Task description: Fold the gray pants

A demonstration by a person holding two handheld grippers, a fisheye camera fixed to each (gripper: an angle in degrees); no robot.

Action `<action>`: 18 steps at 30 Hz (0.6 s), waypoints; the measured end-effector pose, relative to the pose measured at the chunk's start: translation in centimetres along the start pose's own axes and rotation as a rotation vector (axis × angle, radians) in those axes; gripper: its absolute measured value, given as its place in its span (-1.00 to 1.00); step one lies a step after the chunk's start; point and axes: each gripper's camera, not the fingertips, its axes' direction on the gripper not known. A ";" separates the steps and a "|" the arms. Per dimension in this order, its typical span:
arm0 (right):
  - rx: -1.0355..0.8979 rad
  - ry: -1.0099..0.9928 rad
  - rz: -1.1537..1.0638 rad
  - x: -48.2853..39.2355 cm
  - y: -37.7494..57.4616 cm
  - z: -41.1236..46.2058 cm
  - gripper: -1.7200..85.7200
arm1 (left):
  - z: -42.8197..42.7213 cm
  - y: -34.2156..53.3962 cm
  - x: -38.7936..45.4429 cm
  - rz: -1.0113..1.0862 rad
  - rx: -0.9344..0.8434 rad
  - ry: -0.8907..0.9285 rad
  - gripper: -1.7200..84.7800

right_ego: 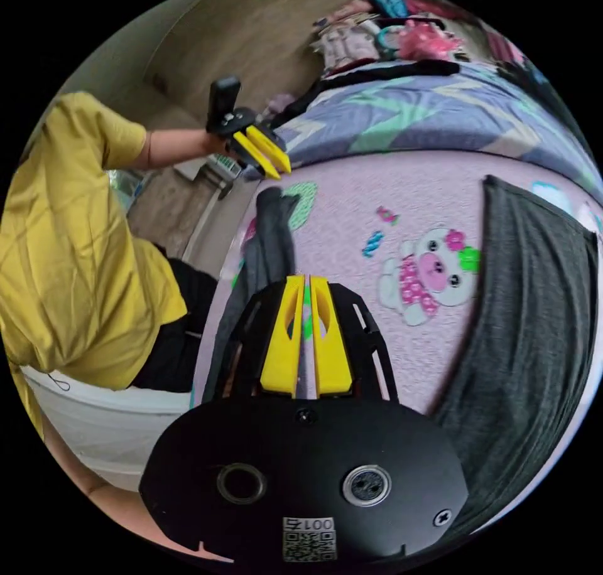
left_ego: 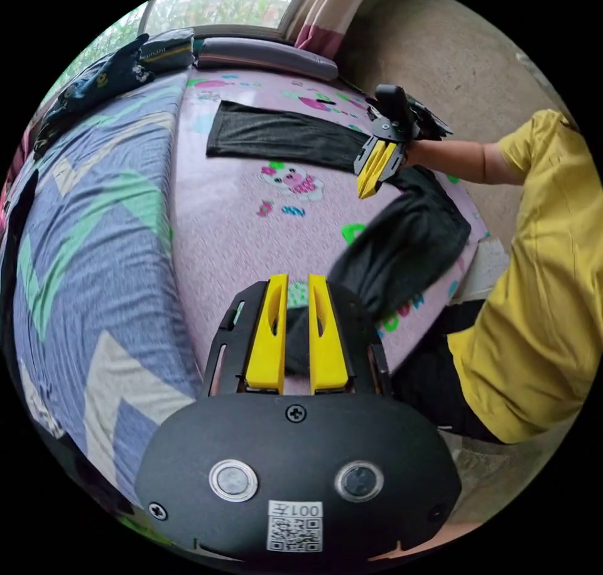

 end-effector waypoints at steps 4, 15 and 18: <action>-0.050 0.016 -0.076 -3.7 0.2 3.7 -0.87 | 0.0 4.6 3.4 0.005 -0.052 -0.067 -0.89; -0.156 0.377 -0.041 -6.7 2.8 9.9 -0.80 | 1.8 8.9 4.4 -0.256 0.027 -0.096 -0.82; -0.183 0.455 0.008 -6.4 3.7 11.0 -0.82 | 2.5 8.6 3.6 -0.323 0.048 -0.087 -0.91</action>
